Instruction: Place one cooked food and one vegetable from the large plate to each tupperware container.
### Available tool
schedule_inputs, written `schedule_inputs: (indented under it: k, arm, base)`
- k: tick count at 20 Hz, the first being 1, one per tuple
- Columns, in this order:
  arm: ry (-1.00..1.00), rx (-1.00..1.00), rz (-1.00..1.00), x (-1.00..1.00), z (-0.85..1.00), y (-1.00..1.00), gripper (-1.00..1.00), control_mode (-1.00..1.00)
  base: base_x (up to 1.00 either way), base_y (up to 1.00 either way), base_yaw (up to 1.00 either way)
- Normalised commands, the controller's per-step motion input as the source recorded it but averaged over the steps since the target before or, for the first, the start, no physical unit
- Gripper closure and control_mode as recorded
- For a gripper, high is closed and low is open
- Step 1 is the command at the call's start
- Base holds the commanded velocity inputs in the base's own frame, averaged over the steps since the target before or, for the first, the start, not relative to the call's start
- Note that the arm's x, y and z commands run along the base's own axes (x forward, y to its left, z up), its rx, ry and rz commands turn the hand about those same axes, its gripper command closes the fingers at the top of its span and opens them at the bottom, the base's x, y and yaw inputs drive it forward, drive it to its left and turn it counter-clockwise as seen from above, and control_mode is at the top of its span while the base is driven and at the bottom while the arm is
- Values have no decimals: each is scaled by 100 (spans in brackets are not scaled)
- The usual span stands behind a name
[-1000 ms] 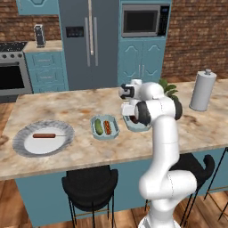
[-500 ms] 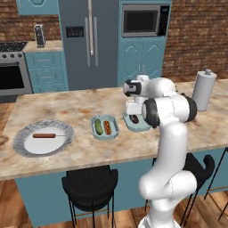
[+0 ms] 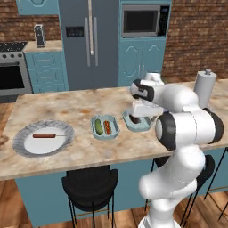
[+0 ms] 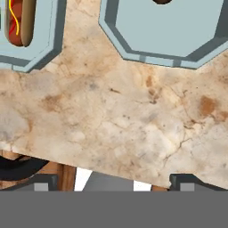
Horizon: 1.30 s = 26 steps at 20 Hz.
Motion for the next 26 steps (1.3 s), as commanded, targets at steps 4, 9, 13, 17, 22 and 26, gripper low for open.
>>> schedule_inputs:
  k: [4,9,13,17,22,26]
  arm:
    - [-21,0,0,-63,44,3,-100,-100]
    - [-16,0,0,-48,56,1,-100,-100]
    - [-12,0,0,-47,53,3,-100,-100]
    - [-12,0,0,-52,35,0,-100,100]
    - [0,0,0,0,0,0,-100,100]
    - [0,0,0,0,0,0,-100,100]
  base:
    - [0,0,0]
    - [0,0,0]
    - [0,0,0]
    - [-20,1,0]
    - [-96,50,0]
    - [-57,100,0]
